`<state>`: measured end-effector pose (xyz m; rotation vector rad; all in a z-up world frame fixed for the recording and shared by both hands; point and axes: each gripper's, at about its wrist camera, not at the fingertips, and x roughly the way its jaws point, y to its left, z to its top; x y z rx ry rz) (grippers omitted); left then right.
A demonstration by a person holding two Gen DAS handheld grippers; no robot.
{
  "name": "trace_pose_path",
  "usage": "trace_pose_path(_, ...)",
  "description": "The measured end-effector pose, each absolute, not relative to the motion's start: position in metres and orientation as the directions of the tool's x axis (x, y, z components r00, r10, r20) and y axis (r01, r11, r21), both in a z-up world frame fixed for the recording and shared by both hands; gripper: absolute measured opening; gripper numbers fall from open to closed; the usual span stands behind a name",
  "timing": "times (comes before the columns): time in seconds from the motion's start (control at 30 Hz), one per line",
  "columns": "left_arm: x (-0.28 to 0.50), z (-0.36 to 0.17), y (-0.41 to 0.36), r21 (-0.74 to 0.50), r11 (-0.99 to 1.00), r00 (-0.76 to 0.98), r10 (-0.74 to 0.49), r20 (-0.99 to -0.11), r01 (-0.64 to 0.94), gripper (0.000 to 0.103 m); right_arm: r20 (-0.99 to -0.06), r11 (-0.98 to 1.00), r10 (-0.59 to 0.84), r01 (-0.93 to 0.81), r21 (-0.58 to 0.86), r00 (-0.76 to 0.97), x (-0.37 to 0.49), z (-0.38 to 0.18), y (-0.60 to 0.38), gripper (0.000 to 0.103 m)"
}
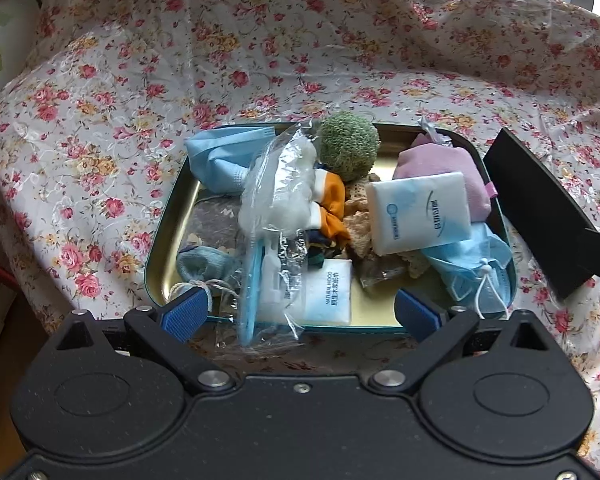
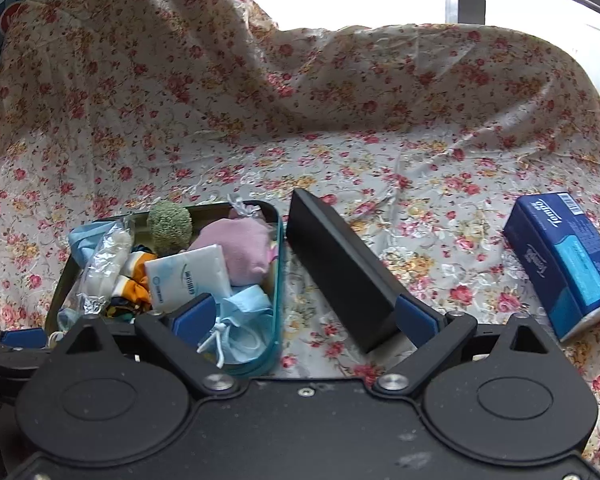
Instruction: Organize soft objects
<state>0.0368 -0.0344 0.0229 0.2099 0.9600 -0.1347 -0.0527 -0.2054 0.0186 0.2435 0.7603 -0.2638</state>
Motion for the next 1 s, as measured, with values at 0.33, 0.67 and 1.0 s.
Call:
trace_pose_path(0.33, 0.041, 0.020, -0.032, 0.119, 0.971, 0.555, -0.017, -0.831, 0.207, 0.097, -0.712, 0.941, -0.130, 0.312, 0.131, 0.690, -0.050, 0.015, -0.203, 0.097)
trace_pose_path(0.67, 0.044, 0.020, -0.028, 0.127, 0.972, 0.555, -0.005, -0.832, 0.199, 0.097, -0.713, 0.951, -0.107, 0.282, 0.131, 0.693, -0.048, 0.016, -0.196, 0.097)
trace_pose_path(1.0, 0.044, 0.020, -0.025, 0.130, 0.973, 0.550, 0.003, -0.835, 0.192, 0.097, -0.714, 0.956, -0.092, 0.261, 0.131, 0.694, -0.046, 0.017, -0.191, 0.097)
